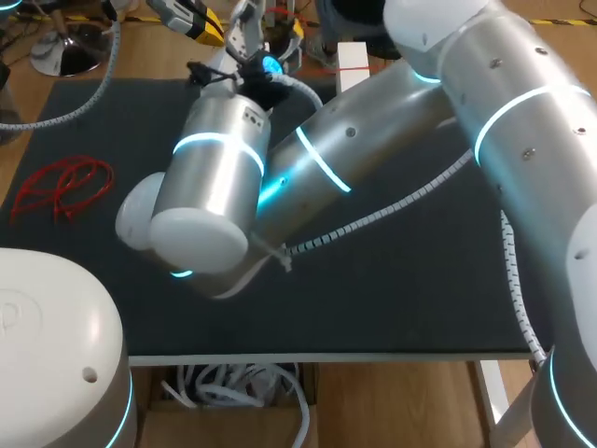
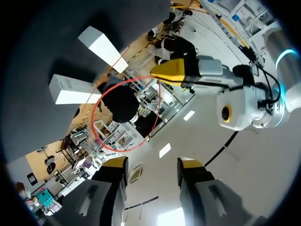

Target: Grab the tape and strap the tape.

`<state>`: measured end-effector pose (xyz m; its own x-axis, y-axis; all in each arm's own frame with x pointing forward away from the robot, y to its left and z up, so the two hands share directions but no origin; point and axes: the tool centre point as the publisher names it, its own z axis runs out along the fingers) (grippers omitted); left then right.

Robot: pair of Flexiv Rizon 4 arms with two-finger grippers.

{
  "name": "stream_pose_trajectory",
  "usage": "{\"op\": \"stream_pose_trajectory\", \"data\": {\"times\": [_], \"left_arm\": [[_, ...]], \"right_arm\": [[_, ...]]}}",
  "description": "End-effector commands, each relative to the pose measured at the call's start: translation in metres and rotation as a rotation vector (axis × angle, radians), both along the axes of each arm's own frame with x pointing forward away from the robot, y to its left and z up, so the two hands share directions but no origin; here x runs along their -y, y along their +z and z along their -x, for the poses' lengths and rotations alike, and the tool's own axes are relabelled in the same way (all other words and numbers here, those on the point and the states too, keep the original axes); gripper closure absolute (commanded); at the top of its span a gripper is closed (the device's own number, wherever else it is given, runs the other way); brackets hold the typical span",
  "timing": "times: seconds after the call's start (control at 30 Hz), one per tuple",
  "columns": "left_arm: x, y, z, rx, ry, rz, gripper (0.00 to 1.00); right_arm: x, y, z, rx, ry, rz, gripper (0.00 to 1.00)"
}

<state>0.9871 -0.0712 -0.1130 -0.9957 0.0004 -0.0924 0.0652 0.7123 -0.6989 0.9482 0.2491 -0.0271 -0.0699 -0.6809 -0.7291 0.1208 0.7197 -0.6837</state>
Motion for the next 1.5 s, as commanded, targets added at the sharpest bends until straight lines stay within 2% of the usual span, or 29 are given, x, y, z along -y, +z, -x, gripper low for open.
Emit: {"op": "stream_pose_trajectory", "data": {"times": [0.03,0.43,0.47,0.5,0.6,1.03,1.1,1.2,1.37,1.5], "left_arm": [[0.0,0.0,0.0,-0.001,-0.001,-0.003,1.0],[0.0,0.0,0.0,-0.001,-0.001,-0.003,1.0],[0.0,0.0,0.0,-0.001,-0.001,-0.003,1.0],[0.0,0.0,0.0,-0.001,-0.001,-0.003,1.0],[0.0,0.0,0.0,-0.001,-0.001,-0.003,1.0],[0.0,0.0,0.0,-0.001,-0.001,-0.003,1.0],[-0.012,-0.006,0.0,-0.007,0.041,-0.038,1.0],[-0.038,-0.017,-0.003,-0.044,0.165,-0.08,1.0],[-0.087,-0.04,-0.002,-0.132,0.335,-0.179,1.0],[-0.123,-0.059,0.004,-0.181,0.411,-0.24,1.0]], "right_arm": [[0.015,0.014,-0.005,-0.018,0.001,-0.008,0.55],[0.049,0.029,-0.004,-0.013,-0.03,-0.034,0.53],[0.051,0.031,-0.003,-0.008,-0.027,-0.037,0.24],[0.053,0.033,-0.002,-0.003,-0.024,-0.037,0.0],[0.057,0.036,-0.001,0.0,-0.013,-0.015,0.0],[0.057,0.036,-0.001,0.0,-0.013,-0.015,0.0],[0.057,0.036,-0.001,0.0,-0.013,-0.015,0.0],[0.057,0.036,-0.001,0.0,-0.013,-0.015,0.0],[0.057,0.036,-0.001,0.0,-0.013,-0.015,0.0],[0.057,0.036,-0.001,0.0,-0.013,-0.015,0.0]]}}
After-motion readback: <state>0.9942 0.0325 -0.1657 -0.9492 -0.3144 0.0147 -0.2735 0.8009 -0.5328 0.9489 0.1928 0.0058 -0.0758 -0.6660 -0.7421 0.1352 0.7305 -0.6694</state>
